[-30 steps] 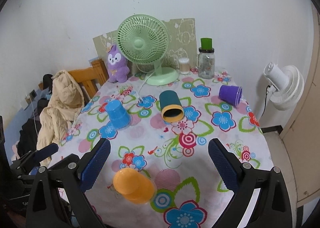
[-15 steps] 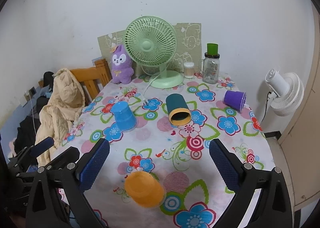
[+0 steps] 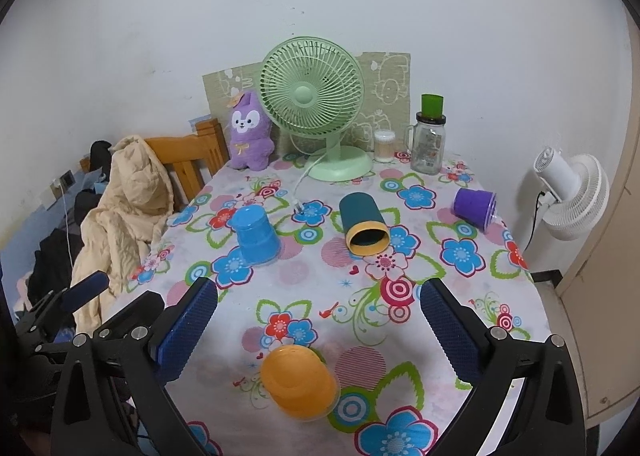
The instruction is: Flip cup upside down
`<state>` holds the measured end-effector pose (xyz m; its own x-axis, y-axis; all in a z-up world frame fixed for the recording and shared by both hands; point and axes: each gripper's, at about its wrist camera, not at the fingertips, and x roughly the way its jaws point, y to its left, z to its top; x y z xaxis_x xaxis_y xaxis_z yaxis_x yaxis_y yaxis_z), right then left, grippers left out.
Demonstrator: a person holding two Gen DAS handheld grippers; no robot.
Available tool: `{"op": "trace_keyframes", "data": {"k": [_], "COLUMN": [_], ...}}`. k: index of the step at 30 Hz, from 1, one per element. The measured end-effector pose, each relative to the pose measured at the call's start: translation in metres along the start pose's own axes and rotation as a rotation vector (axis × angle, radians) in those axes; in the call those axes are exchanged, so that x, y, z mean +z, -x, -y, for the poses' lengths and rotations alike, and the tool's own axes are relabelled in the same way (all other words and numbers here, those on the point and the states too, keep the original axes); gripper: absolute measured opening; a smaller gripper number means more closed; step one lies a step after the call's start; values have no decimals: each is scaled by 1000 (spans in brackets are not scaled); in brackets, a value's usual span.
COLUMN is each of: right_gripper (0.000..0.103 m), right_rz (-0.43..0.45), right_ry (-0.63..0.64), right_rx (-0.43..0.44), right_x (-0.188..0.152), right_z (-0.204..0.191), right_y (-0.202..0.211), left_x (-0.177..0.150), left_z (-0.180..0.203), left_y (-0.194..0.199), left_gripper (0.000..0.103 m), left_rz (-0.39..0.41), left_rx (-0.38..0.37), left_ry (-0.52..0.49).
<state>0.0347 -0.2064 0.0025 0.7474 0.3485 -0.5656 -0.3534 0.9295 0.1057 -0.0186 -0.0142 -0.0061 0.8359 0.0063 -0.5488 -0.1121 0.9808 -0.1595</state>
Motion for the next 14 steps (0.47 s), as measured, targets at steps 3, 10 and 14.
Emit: {"op": "trace_keyframes", "data": {"k": [3,10,14], "right_gripper": [102,103,103], "right_rz": [1,-1,-2], "right_ry": [-2,-5,-5], "right_rx": [-1,2,5], "right_x": [0,0,1], "right_z": [0,1,2], "right_y": [0,0,0], "left_x": [0,0,0], "left_z": [1,2,3], "left_y": [-1,-2,-2], "left_gripper": [98,99,100], "left_rz": [-4,-1,3], "left_rx": [-7,-8,-4], "left_ry": [2,-3,-9]}}
